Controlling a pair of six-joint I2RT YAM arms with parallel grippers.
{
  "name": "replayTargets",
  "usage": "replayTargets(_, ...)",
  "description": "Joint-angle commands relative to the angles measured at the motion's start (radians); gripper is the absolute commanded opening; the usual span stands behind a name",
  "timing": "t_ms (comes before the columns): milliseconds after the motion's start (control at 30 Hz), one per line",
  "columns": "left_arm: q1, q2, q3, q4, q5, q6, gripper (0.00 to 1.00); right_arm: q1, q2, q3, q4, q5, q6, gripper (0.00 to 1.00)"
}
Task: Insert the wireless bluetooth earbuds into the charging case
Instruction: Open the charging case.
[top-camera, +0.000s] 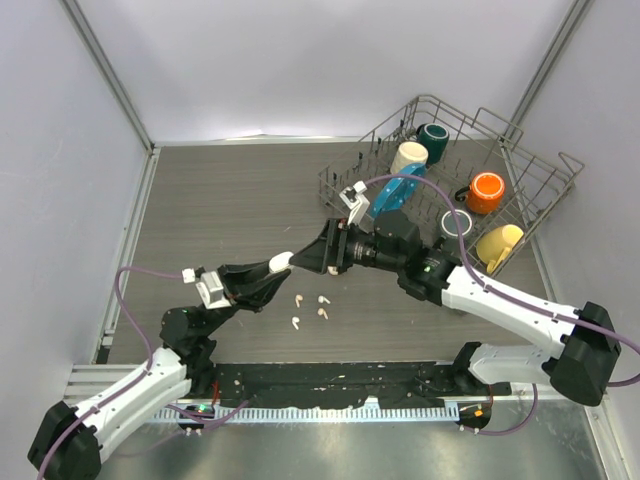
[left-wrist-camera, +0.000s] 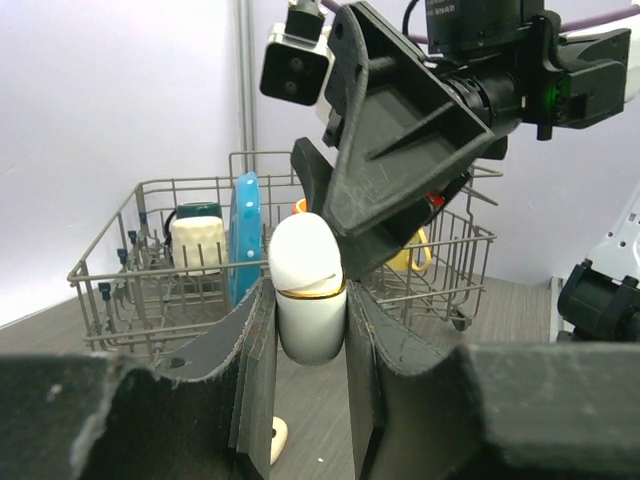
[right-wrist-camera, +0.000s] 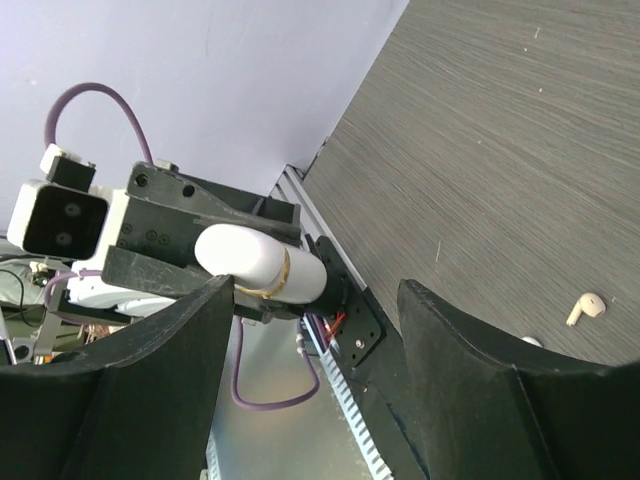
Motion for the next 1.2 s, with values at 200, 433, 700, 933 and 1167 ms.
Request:
replayTargets(200,-0.01,-0.038,0.001,0.011,0.055,0.001,0.0,0.001,0.036,0.064,0.079,-0.004,0.008,0.74)
replayTargets(433,-0.01,-0.053,-0.003,-0.012,0.008,0.023,0.0,0.0,-0.001,0.047,0.11,-0.047,0.051,0.87)
replayTargets(700,-0.01,-0.078,-0.005,-0.035,-0.012,0.044,0.0,-0.002,-0.03,-0.025,0.154,-0.086,0.12,0.88)
replayTargets(933,-0.01,-0.061,0.007,-0.035,0.012,0.041,0.0,0.0,0.017,-0.036,0.202,-0.11,0.152,0.88)
replayTargets(1167,-0.01,-0.055,0.014,-0.038,0.022,0.038,0.0,0.0,0.059,-0.028,0.234,-0.133,0.169,0.71)
